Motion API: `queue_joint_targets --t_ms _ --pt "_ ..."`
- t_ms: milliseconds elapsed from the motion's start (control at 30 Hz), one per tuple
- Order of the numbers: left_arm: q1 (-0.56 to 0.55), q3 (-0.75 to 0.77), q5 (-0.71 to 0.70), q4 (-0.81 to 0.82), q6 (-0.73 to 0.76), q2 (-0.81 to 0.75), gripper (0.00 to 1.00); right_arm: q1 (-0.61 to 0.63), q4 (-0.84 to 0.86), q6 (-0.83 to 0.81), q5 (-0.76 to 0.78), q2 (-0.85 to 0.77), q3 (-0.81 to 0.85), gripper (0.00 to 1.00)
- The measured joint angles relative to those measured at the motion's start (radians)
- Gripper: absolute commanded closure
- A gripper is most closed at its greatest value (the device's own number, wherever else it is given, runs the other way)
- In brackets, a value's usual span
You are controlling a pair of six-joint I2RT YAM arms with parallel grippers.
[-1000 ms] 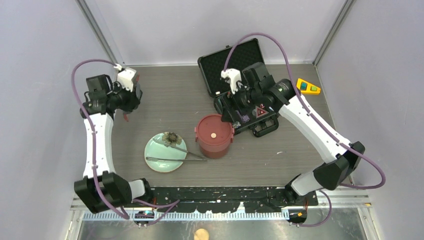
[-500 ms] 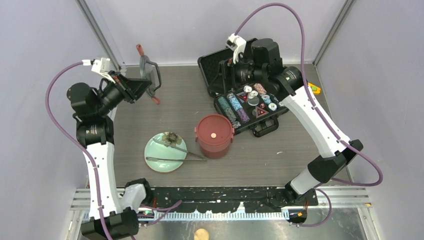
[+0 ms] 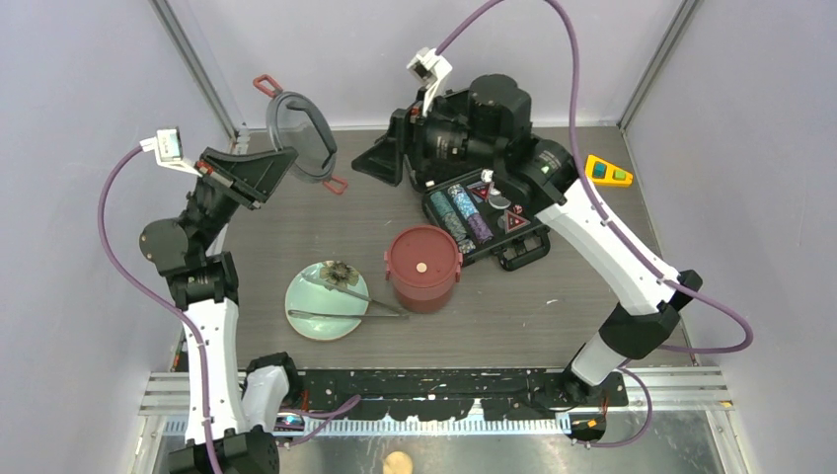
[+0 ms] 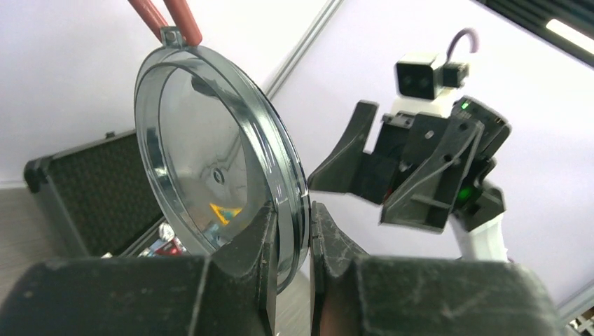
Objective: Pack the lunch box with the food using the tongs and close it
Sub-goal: Pick up the box lid from the center of the board.
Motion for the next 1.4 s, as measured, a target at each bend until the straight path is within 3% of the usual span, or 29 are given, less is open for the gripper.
queue_joint_targets --t_ms 333,700,933,1200,1300,1400 --pt "-0.027 -0.041 -0.096 0.121 -0.143 -0.059 1.0 0.134 0.116 -0.01 0.204 0.065 -0.03 0.23" --pt "-0.032 -0.069 -0.125 0.125 -0.19 -0.071 1.0 0.161 0.188 -0.069 0.284 0.14 0.029 0.35" --pt "-0.039 -0.072 -0.13 0.124 -0.196 -0.079 0.99 0.171 0.202 -0.098 0.302 0.145 0.047 0.65" --pt "-0.045 -0.099 -0.12 0.099 -0.185 -0.091 0.42 0.153 0.16 -0.13 0.281 0.142 0.045 0.98" --pt "-0.046 -0.102 -0.084 0.054 -0.146 -0.091 0.23 0.091 0.126 -0.135 0.23 0.119 0.003 1.0" --pt "-0.046 -0.1 -0.034 -0.03 -0.073 -0.091 0.15 -0.01 0.073 -0.153 0.124 0.085 -0.045 1.0"
